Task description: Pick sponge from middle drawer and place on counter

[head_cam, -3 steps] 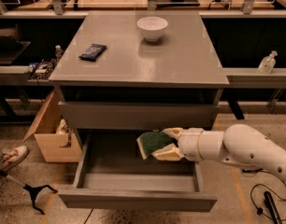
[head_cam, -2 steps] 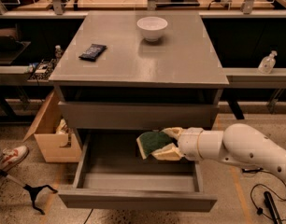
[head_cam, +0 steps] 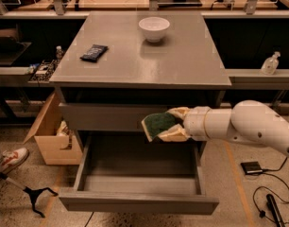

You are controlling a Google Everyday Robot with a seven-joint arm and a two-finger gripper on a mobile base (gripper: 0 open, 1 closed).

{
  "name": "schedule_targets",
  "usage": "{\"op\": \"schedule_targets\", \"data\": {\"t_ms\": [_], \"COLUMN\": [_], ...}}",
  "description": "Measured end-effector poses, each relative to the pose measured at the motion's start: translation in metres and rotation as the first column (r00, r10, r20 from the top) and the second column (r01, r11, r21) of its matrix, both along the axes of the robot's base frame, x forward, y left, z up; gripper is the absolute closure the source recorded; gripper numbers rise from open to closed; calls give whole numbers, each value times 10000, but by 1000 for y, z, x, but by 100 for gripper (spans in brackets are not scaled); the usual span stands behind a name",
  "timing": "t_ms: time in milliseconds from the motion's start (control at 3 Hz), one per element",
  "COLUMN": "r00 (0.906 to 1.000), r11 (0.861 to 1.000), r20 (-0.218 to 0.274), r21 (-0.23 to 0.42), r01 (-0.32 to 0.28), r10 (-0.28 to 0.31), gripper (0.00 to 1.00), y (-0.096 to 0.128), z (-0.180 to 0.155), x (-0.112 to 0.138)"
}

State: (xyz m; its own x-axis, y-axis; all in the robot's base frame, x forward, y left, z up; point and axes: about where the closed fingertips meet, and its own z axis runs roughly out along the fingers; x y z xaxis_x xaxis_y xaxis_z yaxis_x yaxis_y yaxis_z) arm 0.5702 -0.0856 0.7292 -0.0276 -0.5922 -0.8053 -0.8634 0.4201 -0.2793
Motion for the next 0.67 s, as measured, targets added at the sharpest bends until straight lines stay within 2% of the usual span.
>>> {"op": "schedule_targets", "data": {"t_ms": [333, 667], "r00": [9971, 9878], "r11": [9980, 9918], "r20": [745, 1480], "r21": [-619, -1243], "r01": [-115, -296], "r10": [162, 481], "gripper": [100, 100], "y": [2, 9], "z": [37, 76], "x": [18, 33]}}
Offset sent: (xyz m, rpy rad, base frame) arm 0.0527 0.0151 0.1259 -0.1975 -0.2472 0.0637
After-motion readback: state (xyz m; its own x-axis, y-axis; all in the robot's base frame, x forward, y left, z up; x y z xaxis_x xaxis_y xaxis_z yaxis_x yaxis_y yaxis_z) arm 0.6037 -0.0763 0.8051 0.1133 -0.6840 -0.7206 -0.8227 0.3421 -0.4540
